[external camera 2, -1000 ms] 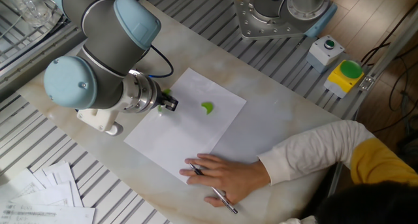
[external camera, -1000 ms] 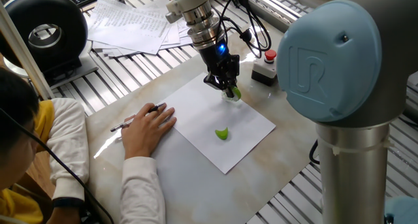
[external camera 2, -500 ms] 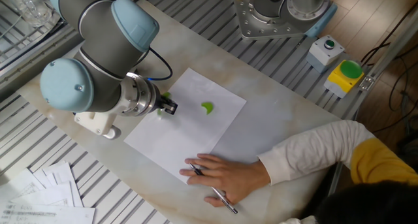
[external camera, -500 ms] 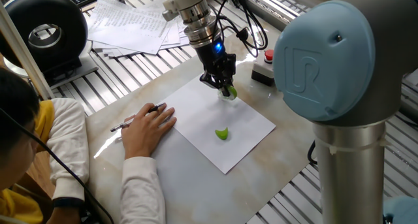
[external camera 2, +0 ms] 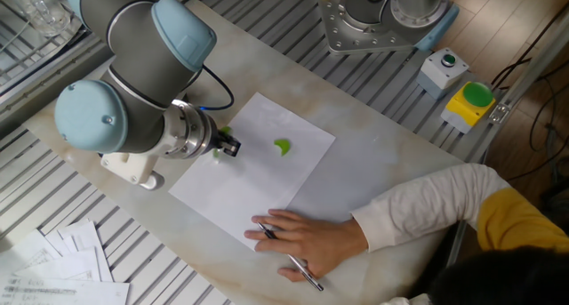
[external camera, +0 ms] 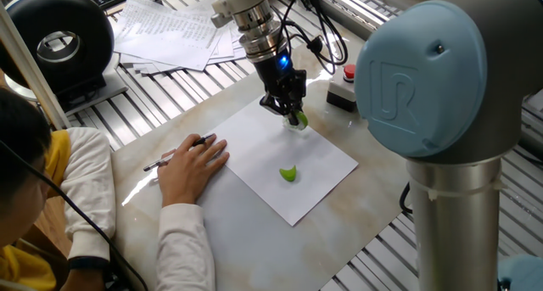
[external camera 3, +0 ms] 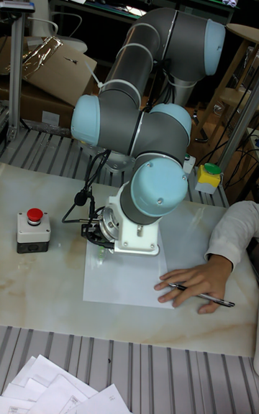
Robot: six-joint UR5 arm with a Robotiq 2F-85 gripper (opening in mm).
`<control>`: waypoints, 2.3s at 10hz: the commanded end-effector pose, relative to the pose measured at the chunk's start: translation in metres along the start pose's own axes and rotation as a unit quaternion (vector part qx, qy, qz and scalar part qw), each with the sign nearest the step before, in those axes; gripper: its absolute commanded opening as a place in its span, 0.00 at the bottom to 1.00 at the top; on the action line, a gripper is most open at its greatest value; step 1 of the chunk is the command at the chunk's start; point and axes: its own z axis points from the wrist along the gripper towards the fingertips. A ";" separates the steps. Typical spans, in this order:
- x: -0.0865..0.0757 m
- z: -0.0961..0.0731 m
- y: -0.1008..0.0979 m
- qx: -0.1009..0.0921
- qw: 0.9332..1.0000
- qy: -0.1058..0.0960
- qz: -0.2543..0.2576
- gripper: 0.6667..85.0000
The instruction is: Use the correction tape on paper
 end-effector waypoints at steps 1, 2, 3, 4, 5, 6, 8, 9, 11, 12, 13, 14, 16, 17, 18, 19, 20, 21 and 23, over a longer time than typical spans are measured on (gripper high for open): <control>0.005 -0.001 0.004 -0.004 1.000 0.004 0.003 0.00; 0.007 -0.003 0.004 -0.003 1.000 0.006 0.003 0.00; 0.008 -0.003 0.004 -0.004 1.000 0.007 0.003 0.00; 0.008 -0.001 0.003 -0.003 1.000 0.006 0.002 0.00; 0.008 0.002 0.001 -0.004 1.000 0.003 0.000 0.00; 0.008 0.003 -0.001 -0.002 1.000 0.002 -0.001 0.00; 0.008 0.003 -0.002 -0.001 1.000 0.002 -0.001 0.00; 0.007 0.002 -0.002 -0.003 1.000 0.001 -0.001 0.00; 0.003 -0.001 -0.002 -0.002 1.000 -0.004 0.000 0.00; 0.000 -0.003 -0.003 -0.001 1.000 -0.006 0.000 0.00; -0.001 -0.005 -0.002 0.000 1.000 -0.008 0.000 0.00; -0.003 -0.005 0.000 -0.003 1.000 -0.010 -0.001 0.00; -0.004 -0.003 0.003 -0.010 1.000 -0.010 0.001 0.00; -0.004 -0.003 0.004 -0.011 1.000 -0.010 0.002 0.00; -0.004 -0.002 0.004 -0.011 1.000 -0.010 0.002 0.00; -0.003 -0.001 0.004 -0.011 1.000 -0.010 0.002 0.00; -0.002 0.000 0.003 -0.011 1.000 -0.009 0.001 0.00; 0.000 0.000 0.001 -0.010 1.000 -0.008 0.000 0.00; 0.004 -0.002 0.001 -0.011 1.000 -0.002 0.000 0.00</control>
